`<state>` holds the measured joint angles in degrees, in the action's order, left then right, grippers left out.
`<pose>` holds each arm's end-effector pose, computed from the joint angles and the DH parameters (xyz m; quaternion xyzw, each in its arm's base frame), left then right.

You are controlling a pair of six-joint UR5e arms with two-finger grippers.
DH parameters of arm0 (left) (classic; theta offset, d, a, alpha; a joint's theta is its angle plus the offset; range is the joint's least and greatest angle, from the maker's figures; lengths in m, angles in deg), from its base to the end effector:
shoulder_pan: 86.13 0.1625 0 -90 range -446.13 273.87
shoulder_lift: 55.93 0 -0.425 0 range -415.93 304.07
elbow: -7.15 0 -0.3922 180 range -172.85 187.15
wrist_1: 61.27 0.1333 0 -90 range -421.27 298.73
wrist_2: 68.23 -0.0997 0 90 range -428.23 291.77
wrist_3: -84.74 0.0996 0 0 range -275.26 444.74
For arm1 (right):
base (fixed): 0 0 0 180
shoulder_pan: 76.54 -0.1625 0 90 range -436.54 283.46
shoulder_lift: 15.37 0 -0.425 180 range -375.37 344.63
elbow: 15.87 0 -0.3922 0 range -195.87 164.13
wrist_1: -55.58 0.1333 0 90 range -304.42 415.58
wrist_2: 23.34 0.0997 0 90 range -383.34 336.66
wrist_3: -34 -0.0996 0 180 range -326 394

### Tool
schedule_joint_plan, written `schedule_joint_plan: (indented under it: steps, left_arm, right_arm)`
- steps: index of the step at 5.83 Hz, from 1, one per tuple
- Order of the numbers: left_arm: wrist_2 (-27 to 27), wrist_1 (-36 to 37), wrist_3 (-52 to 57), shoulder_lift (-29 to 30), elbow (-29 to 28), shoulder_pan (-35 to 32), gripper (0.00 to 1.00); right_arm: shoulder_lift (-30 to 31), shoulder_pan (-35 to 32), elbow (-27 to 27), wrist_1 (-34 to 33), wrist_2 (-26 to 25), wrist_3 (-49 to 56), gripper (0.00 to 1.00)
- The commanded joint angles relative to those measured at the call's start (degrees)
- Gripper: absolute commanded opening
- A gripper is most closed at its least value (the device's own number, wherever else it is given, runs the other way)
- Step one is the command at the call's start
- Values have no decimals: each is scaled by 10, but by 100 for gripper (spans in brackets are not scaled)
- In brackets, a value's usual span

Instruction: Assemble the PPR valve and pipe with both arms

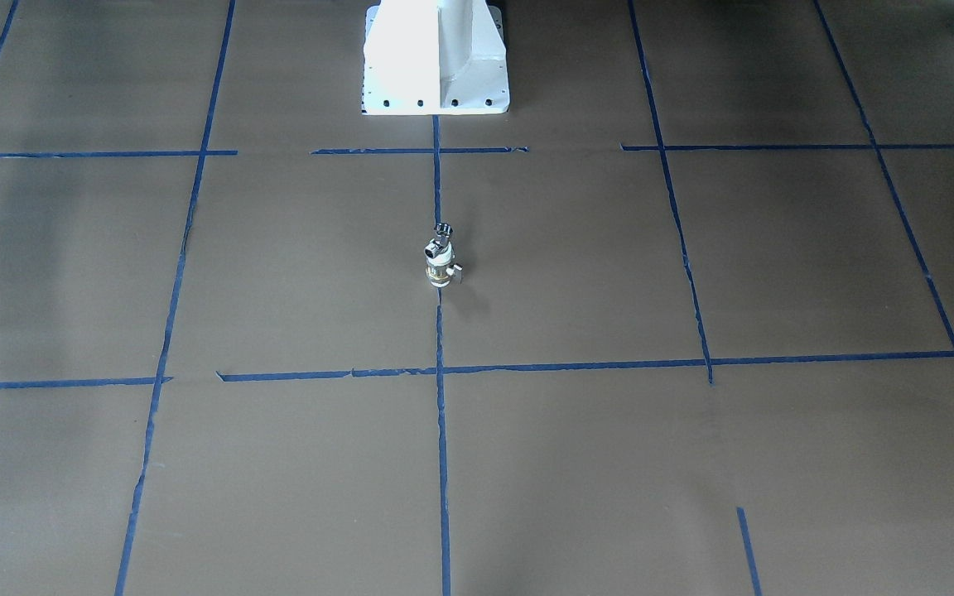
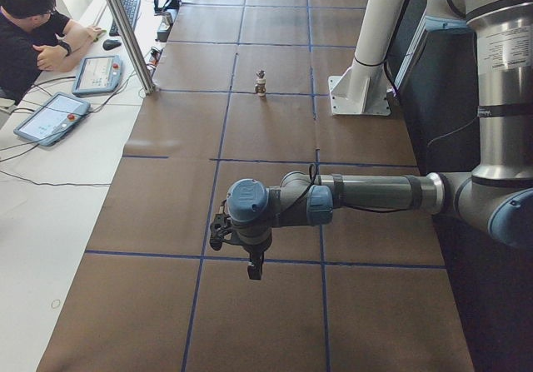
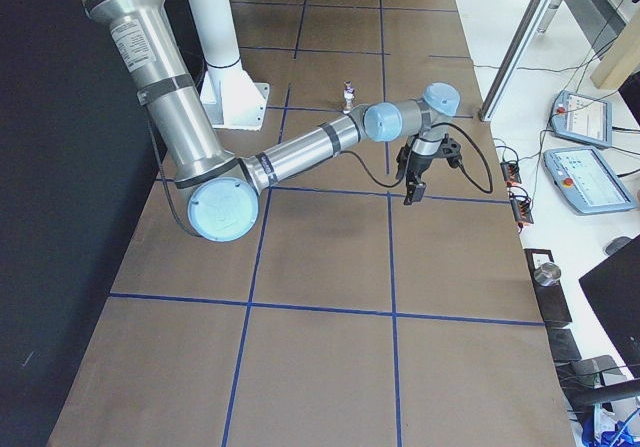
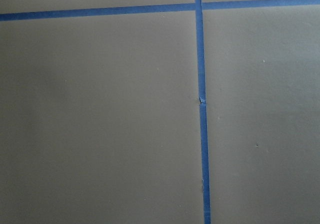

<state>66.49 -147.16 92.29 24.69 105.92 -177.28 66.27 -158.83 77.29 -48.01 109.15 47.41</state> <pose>-0.0716 -0.4151 0.6647 -0.0091 0.3819 0.0359 0.9235 -0.0074 -0.5470 0.5817 0.0012 -0.3627 -0.1643 0.9173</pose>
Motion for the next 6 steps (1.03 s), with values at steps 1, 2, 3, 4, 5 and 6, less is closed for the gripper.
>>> schedule_joint_plan:
  steps: [1,2,3,4,5,6]
  left_arm:
    - [-25,0,-1,0,5,0,100]
    - [-31,0,-1,1,6,0,100]
    - [-32,0,-1,1,6,0,100]
    - [-31,0,-1,1,6,0,100]
    - [-32,0,-1,1,6,0,100]
    - [-32,0,-1,1,6,0,100]
  right_arm:
    - [116,-41,4,27,39,45,100]
    - [139,-57,4,41,49,45,100]
    - [140,-59,3,60,48,48,100]
    - [139,-59,1,80,49,43,100]
    - [138,-59,3,80,50,42,100]
    - [139,-59,1,80,51,42,100]
